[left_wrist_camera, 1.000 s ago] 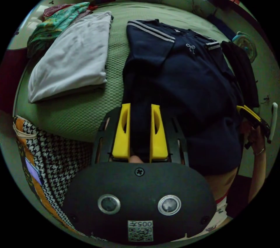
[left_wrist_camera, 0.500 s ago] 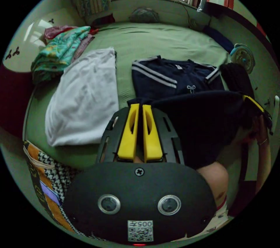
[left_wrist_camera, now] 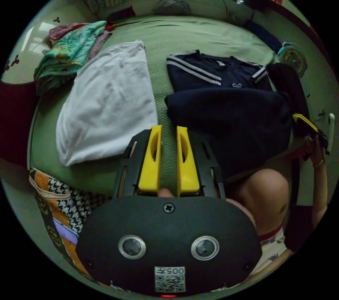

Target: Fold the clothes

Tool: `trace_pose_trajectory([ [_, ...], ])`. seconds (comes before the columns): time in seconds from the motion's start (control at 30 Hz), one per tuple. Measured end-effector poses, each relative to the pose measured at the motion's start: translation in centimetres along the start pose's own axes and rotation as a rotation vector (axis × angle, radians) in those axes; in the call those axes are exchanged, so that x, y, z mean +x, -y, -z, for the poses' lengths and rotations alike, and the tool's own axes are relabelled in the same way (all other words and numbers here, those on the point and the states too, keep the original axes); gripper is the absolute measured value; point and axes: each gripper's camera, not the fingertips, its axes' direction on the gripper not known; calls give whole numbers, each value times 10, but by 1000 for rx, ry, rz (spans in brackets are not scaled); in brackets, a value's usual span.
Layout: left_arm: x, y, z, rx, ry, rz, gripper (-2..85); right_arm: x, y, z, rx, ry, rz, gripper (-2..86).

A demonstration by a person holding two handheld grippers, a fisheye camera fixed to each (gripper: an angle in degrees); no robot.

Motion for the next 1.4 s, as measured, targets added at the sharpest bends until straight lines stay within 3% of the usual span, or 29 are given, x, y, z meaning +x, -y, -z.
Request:
trace_pose_trajectory([
  [0.4, 6, -51, -16, -11, -164, 89, 138, -13, -30, -22, -61, 97, -52, 109],
  [0.67, 13, -68, -26, -47, -95, 84, 137, -27, -42, -31, -72, 44, -8, 89],
  [0.87, 15, -90, -5, 42, -43, 91, 134, -34, -53, -31, -57, 23, 28, 73],
  [1.23, 24, -116, -7, -16, -5, 101, 138, -32, -75, -22, -32, 44, -25, 70],
  [1.4, 34, -128, 4, -47, -11, 62, 93, -39, -86, -15, -17, -4, 8, 74],
])
